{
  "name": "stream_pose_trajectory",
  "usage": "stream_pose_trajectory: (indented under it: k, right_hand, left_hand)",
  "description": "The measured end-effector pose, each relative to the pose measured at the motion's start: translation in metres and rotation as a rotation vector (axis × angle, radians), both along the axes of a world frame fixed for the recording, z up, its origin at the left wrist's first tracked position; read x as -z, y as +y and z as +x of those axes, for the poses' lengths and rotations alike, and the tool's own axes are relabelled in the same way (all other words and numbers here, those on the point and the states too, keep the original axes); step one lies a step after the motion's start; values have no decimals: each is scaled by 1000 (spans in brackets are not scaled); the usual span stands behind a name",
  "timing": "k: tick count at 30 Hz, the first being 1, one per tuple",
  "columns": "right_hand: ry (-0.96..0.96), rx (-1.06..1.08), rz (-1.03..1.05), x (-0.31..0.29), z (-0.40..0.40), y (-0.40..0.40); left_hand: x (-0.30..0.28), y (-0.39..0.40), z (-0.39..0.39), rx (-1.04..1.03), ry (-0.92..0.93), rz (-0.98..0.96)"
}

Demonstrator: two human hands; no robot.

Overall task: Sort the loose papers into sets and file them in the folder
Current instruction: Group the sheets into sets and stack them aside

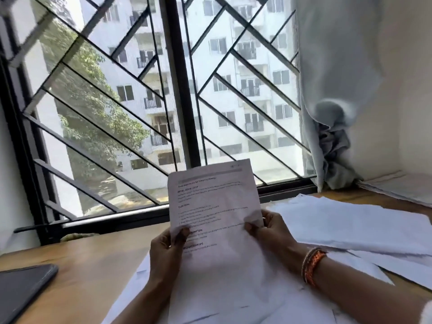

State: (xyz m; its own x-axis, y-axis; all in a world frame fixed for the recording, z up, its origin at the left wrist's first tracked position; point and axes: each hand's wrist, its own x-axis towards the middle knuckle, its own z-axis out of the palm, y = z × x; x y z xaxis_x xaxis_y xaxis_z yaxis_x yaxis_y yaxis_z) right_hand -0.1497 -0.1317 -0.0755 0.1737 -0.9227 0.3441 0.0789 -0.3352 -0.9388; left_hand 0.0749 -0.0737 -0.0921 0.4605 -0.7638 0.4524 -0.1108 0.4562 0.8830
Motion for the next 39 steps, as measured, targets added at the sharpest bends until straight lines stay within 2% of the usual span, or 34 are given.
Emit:
stream_pose_trajectory:
  k: [5, 17, 21, 24, 27, 31, 36, 39]
  right_hand:
    - [62, 68, -90, 1, 4, -7]
    - [201, 105, -118, 5, 1, -2]
    - [306, 249, -179, -1, 3, 5]
    - [398, 422, -286, -3, 6, 10]
    - [451, 482, -375, -5, 8, 19]
    - [655, 396, -631, -1, 19, 40]
    - [811, -102, -792, -13, 41, 90]
    - [885, -230, -858, -17, 48, 105]
  left_hand:
    - [-5, -3, 5, 2, -37, -3]
    - [-9, 9, 0, -112, -160, 17]
    - [-9, 7, 2, -172, -198, 37]
    - [-13, 8, 10, -288, -199, 44]
    - [-20, 11, 20, -524, -159, 69]
    - [-23, 21, 36, -686, -125, 128]
    - [-19, 23, 38, -712, -215, 159]
    - [-18, 20, 37, -704, -244, 156]
